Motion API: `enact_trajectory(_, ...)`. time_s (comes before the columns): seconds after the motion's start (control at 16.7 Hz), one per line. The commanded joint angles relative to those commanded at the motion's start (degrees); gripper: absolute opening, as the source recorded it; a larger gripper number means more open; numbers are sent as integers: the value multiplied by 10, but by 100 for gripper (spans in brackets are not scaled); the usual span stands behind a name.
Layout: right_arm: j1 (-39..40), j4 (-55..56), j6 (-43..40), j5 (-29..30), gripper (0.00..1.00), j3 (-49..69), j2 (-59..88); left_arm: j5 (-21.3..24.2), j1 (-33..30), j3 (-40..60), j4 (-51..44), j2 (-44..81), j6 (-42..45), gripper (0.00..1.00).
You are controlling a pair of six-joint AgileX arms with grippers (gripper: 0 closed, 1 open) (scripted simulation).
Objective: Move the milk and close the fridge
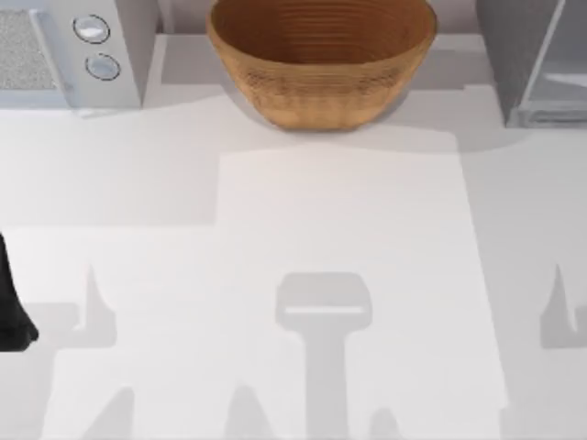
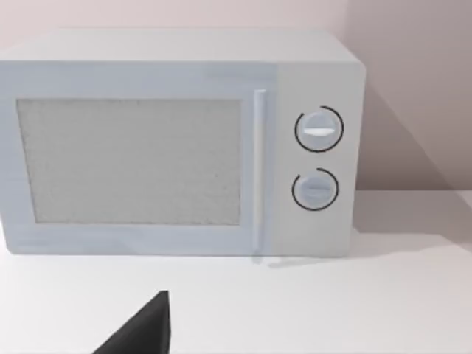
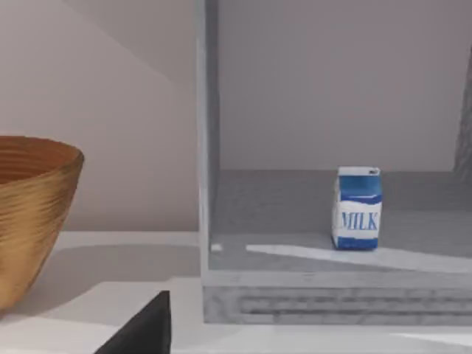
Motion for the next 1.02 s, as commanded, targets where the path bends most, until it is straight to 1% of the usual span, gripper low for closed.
enact_trajectory(0.12,0,-67,-2,1,100,41,-48,0,0,0,0,0,0,100)
enact_trajectory(0.24,-1,-156,-5,2,100,86,-103,0,0,0,0,0,0,100)
enact_trajectory(0.72,-1,-600,-8,5,100,259,-317,0,0,0,0,0,0,100)
enact_trajectory(0.9,0,-714,-6,5,100,304,-373,0,0,0,0,0,0,100)
enact_trajectory(1.02,0,-760,-6,5,100,324,-398,0,0,0,0,0,0,100)
